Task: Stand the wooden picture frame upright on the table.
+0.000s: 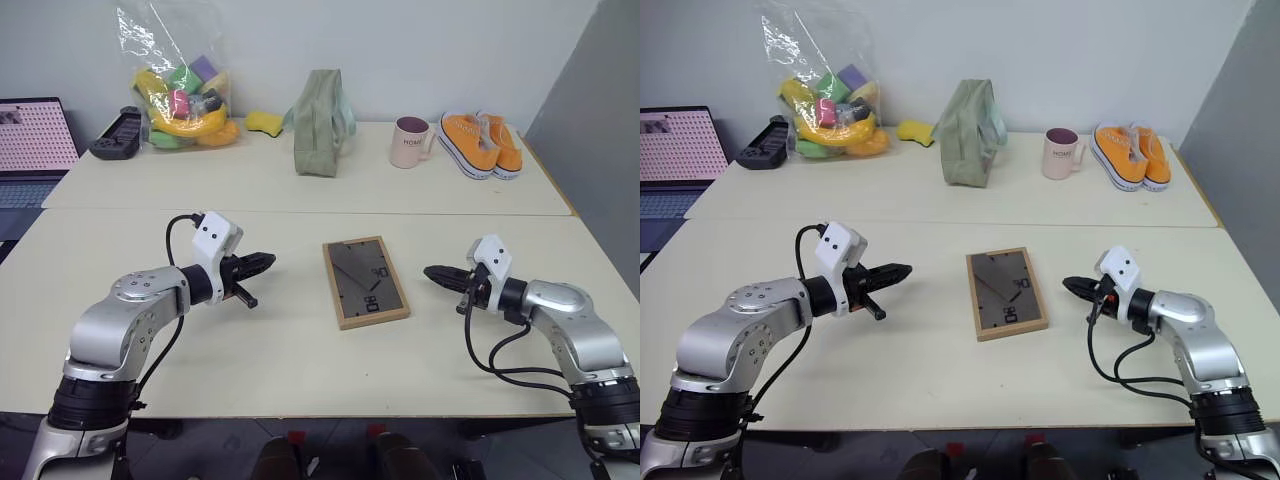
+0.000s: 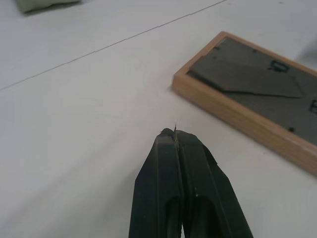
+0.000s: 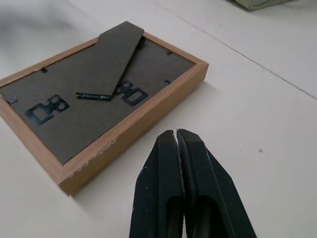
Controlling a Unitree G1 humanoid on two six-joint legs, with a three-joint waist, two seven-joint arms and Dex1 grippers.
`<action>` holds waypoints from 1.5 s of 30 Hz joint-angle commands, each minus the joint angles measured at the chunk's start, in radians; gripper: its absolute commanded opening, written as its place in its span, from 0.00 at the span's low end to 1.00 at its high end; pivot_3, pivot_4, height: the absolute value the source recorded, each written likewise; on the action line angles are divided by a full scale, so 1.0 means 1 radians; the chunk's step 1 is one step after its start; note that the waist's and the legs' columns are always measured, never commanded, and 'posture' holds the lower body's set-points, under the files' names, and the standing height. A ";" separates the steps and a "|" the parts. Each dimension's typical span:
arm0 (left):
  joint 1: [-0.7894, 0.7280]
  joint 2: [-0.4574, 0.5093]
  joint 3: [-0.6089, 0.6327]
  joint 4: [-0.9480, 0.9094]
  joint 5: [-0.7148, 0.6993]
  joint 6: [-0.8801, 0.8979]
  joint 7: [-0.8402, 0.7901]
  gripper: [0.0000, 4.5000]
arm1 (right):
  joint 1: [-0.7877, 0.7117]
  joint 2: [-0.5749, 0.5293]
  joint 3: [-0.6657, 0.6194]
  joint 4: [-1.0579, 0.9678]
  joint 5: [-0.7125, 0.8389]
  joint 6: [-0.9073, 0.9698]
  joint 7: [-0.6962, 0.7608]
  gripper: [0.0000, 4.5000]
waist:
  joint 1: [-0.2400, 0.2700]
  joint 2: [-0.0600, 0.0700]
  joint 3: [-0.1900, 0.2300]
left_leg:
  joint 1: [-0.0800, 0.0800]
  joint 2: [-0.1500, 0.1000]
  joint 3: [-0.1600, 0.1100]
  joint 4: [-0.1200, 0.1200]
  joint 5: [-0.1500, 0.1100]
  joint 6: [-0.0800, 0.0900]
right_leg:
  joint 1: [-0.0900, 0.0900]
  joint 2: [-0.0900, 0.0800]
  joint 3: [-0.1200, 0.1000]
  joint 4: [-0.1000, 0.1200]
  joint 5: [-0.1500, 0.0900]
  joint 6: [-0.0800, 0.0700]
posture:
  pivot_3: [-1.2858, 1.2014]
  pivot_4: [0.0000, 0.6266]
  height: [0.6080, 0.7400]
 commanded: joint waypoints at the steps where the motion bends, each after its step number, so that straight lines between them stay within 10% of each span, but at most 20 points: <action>1: -0.059 -0.050 -0.035 0.122 0.065 -0.099 0.003 0.00 | 0.013 0.031 0.000 -0.010 -0.024 -0.028 -0.046 0.02 | 0.007 0.000 0.000 | 0.000 0.000 0.000 0.000 0.000 0.000 | 0.000 0.000 0.000 0.000 0.000 0.000 | 0.52 0.24 1.00; 14: -0.300 -0.256 -0.172 0.522 0.216 -0.327 -0.091 0.00 | 0.147 0.060 0.024 -0.041 -0.074 -0.064 -0.083 0.02 | 0.006 0.000 0.000 | 0.000 -0.001 -0.001 0.001 0.000 0.000 | 0.001 0.000 0.000 0.001 0.000 0.000 | 0.52 0.24 1.00; 45: -0.347 -0.295 -0.171 0.581 0.269 -0.361 -0.171 0.00 | 0.188 0.102 0.022 -0.200 -0.043 0.059 -0.135 0.02 | 0.011 0.000 0.000 | -0.001 -0.002 -0.004 0.001 0.000 0.000 | 0.001 0.000 -0.002 0.001 0.000 0.000 | 0.52 0.24 1.00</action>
